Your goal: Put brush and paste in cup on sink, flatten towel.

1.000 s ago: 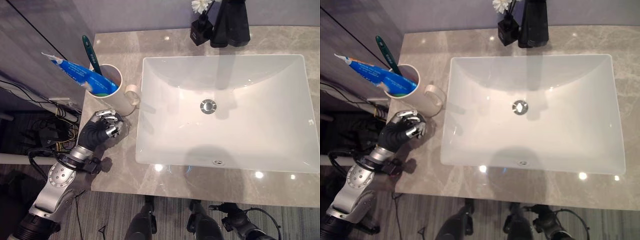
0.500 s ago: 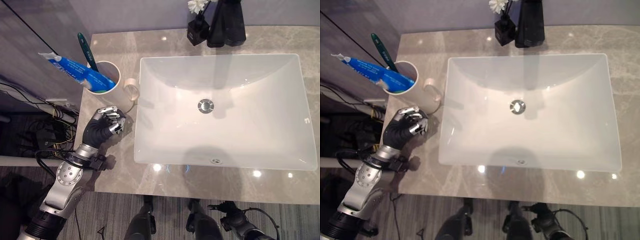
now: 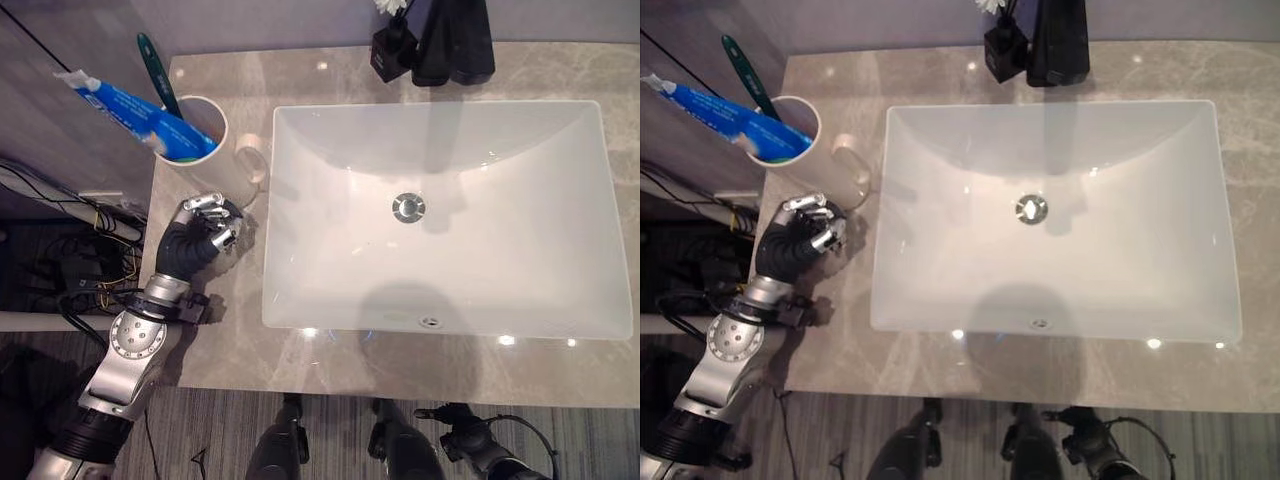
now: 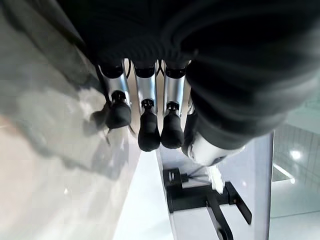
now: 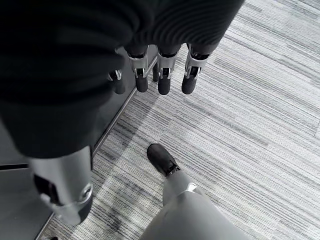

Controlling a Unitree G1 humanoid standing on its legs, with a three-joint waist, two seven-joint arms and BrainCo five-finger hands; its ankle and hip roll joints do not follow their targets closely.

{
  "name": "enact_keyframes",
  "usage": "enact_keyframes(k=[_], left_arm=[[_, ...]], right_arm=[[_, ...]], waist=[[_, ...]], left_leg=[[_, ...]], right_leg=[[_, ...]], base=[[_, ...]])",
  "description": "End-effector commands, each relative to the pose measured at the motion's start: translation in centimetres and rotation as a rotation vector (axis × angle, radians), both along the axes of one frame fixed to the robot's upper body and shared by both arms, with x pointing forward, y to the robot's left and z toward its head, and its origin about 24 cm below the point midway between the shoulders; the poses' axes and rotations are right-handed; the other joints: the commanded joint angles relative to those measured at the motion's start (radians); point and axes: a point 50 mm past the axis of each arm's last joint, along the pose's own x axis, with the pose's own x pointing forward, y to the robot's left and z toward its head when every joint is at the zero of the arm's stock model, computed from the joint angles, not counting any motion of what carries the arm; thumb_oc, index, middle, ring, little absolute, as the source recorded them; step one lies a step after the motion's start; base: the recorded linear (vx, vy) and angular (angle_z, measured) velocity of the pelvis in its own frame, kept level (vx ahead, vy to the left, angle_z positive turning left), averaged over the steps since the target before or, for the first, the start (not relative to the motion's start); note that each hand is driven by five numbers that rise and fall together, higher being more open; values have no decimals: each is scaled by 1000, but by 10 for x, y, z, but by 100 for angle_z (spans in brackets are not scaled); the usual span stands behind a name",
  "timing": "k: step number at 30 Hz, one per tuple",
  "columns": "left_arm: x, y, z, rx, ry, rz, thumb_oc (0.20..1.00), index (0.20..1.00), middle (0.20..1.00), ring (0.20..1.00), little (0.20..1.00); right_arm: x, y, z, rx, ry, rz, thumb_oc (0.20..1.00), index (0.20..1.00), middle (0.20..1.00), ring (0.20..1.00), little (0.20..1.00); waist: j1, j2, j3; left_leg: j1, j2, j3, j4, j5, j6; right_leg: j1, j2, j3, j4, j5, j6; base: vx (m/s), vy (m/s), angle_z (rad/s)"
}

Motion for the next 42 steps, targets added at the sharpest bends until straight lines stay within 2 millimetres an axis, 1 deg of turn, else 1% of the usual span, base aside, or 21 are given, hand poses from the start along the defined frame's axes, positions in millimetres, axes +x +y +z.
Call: enact_keyframes(k=[1, 6, 10, 14, 18, 20, 21, 24, 26, 28, 31, 36, 42], left_arm=[[8, 18, -11, 38, 54, 116, 200, 200, 200, 200, 200], [13, 19, -7, 45, 38, 137, 200, 200, 200, 200, 200], [22, 20, 3, 67, 6, 160, 200, 200, 200, 200, 200], [24, 19, 8, 83, -11, 160, 200, 200, 200, 200, 200], [19, 19, 2, 65, 5, 149, 200, 200, 200, 200, 200], [10, 22, -6, 51, 30, 138, 200, 200, 200, 200, 200], [9, 22, -6, 51, 31, 139, 200, 200, 200, 200, 200], [0, 32, -10, 56, 49, 158, 200, 200, 200, 200, 200], [-5, 43, -15, 49, 70, 200, 200, 200, 200, 200, 200], [-7, 48, -18, 43, 81, 223, 200, 200, 200, 200, 200], [-7, 54, -22, 29, 93, 257, 200, 200, 200, 200, 200], [-5, 57, -22, 33, 92, 278, 200, 200, 200, 200, 200], [6, 57, -8, 80, 45, 306, 200, 200, 200, 200, 200]], right_arm=[[12, 14, 4, 16, -56, 30, 1000, 1000, 1000, 1000, 1000], [13, 16, 4, 15, -61, 42, 1000, 1000, 1000, 1000, 1000], [18, 19, 7, 18, -77, 60, 1000, 1000, 1000, 1000, 1000], [21, 20, 8, 17, -80, 68, 1000, 1000, 1000, 1000, 1000], [18, 20, 6, 19, -73, 64, 1000, 1000, 1000, 1000, 1000], [13, 17, 4, 11, -56, 55, 1000, 1000, 1000, 1000, 1000], [13, 17, 4, 10, -55, 56, 1000, 1000, 1000, 1000, 1000], [11, 14, 3, 2, -47, 50, 1000, 1000, 1000, 1000, 1000], [12, 13, 4, 2, -51, 50, 1000, 1000, 1000, 1000, 1000], [13, 13, 5, 2, -56, 52, 1000, 1000, 1000, 1000, 1000], [14, 12, 5, -2, -58, 55, 1000, 1000, 1000, 1000, 1000], [14, 13, 6, 0, -62, 60, 1000, 1000, 1000, 1000, 1000], [12, 13, 5, 1, -57, 59, 1000, 1000, 1000, 1000, 1000]], waist=[[-20, -43, 30], [-23, -44, 28], [-30, -45, 27], [-32, -47, 29], [-30, -45, 27], [-26, -40, 23], [-26, -40, 23], [-19, -37, 19], [-13, -32, 19], [-9, -30, 22], [-6, -27, 28], [-8, -25, 30], [-18, -28, 31]], left_leg=[[22, -82, 14, -16, 23, 18], [19, -82, 14, -16, 21, 18], [13, -81, 19, -16, 20, 17], [11, -81, 24, -16, 20, 17], [17, -82, 28, -16, 17, 21], [27, -84, 30, -16, 12, 24], [27, -84, 30, -16, 11, 24], [33, -84, 34, -16, 8, 26], [35, -84, 38, -16, 9, 25], [35, -83, 40, -16, 11, 25], [32, -82, 40, -16, 15, 24], [32, -81, 40, -16, 16, 24], [28, -79, 42, -16, 15, 23]], right_leg=[[-6, 14, 73, 75, -15, 21], [-5, 14, 74, 67, -13, 21], [-6, 14, 82, 49, 0, 25], [-8, 15, 90, 42, 6, 26], [-5, 16, 97, 46, 2, 24], [2, 16, 102, 44, -1, 22], [3, 16, 102, 44, -1, 22], [8, 17, 108, 36, -1, 22], [6, 18, 114, 35, 0, 22], [7, 18, 117, 32, 2, 22], [7, 20, 116, 29, 2, 22], [5, 21, 117, 30, 2, 21], [-1, 26, 120, 32, 2, 19]], base=[[16, -1, 9], [12, 3, 4], [0, 0, 0], [0, 0, 0], [0, 0, 0], [0, 0, 0], [21, 18, -4], [15, 10, -6], [4, 2, -4], [-5, -2, -6], [-3, -5, -4], [0, 0, 0], [0, 0, 0]])
